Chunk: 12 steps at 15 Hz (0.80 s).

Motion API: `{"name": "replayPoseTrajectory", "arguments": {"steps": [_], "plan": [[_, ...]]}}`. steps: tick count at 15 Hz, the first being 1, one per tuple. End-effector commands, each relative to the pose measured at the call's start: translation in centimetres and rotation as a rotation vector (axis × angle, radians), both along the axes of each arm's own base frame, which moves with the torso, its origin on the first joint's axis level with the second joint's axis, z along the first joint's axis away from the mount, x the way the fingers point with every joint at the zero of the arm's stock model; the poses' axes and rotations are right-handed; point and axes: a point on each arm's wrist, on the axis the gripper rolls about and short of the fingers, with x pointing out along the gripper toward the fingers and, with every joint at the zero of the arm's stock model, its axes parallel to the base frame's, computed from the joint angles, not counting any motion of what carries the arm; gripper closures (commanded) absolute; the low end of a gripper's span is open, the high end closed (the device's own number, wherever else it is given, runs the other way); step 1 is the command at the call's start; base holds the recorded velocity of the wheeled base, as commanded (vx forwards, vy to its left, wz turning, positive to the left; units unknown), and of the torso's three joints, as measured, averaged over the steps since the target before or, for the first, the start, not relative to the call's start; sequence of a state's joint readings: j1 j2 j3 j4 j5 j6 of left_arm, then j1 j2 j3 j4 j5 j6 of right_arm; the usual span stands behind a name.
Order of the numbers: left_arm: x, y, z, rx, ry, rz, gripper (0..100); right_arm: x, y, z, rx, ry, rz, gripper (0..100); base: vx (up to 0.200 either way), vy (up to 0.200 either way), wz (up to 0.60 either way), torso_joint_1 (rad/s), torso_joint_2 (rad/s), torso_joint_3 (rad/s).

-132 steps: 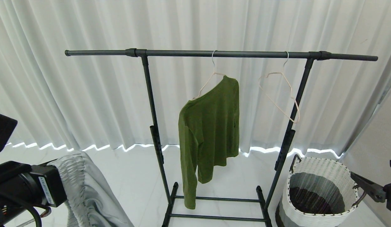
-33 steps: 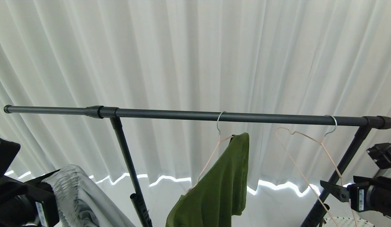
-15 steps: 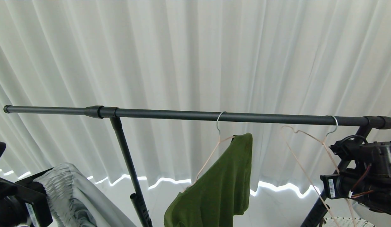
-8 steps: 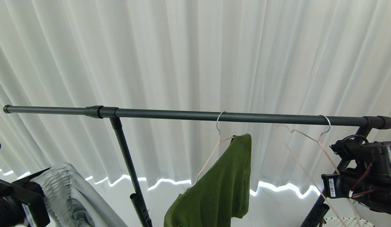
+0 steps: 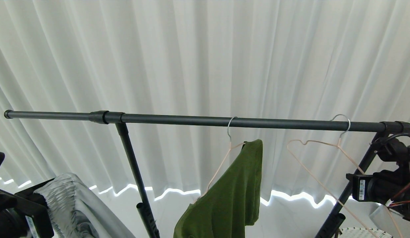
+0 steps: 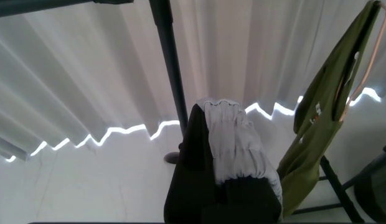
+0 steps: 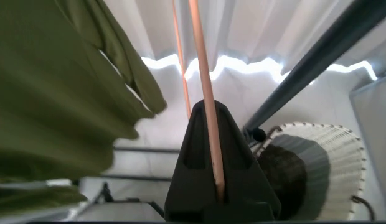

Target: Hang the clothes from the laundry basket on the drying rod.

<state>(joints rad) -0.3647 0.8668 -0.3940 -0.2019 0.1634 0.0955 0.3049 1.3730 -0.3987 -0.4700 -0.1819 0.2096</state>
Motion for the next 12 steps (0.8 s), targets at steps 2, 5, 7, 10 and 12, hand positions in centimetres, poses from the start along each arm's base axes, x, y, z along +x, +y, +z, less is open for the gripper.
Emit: {"name": "replayPoseTrajectory", "arguments": {"steps": [2,5,7,10,12], "plan": [[0.0,0.0,-0.1,0.000,0.004,-0.003,100,-1.3,-0.4,1.2,0.036,-0.065,-0.003,100,0.000,0.000,0.00,0.000,0.00,0.000],[0.1,-0.1,-0.1,0.001,0.010,-0.002,100,-2.7,-0.5,1.9,0.054,-0.114,0.012,100,0.000,0.000,0.00,0.000,0.00,0.000],[0.2,-0.1,-0.1,0.002,0.013,-0.002,100,-3.5,-0.7,2.2,0.063,-0.142,0.019,100,0.000,0.000,0.00,0.000,0.00,0.000],[0.3,-0.1,-0.2,0.000,0.019,0.001,100,-4.5,-1.0,2.7,0.067,-0.178,0.039,100,0.000,0.000,0.00,0.000,0.00,0.000],[0.4,-0.1,-0.2,-0.002,0.021,0.006,100,-4.5,-1.0,2.8,0.070,-0.182,0.042,100,0.000,0.000,0.00,0.000,0.00,0.000]]}}
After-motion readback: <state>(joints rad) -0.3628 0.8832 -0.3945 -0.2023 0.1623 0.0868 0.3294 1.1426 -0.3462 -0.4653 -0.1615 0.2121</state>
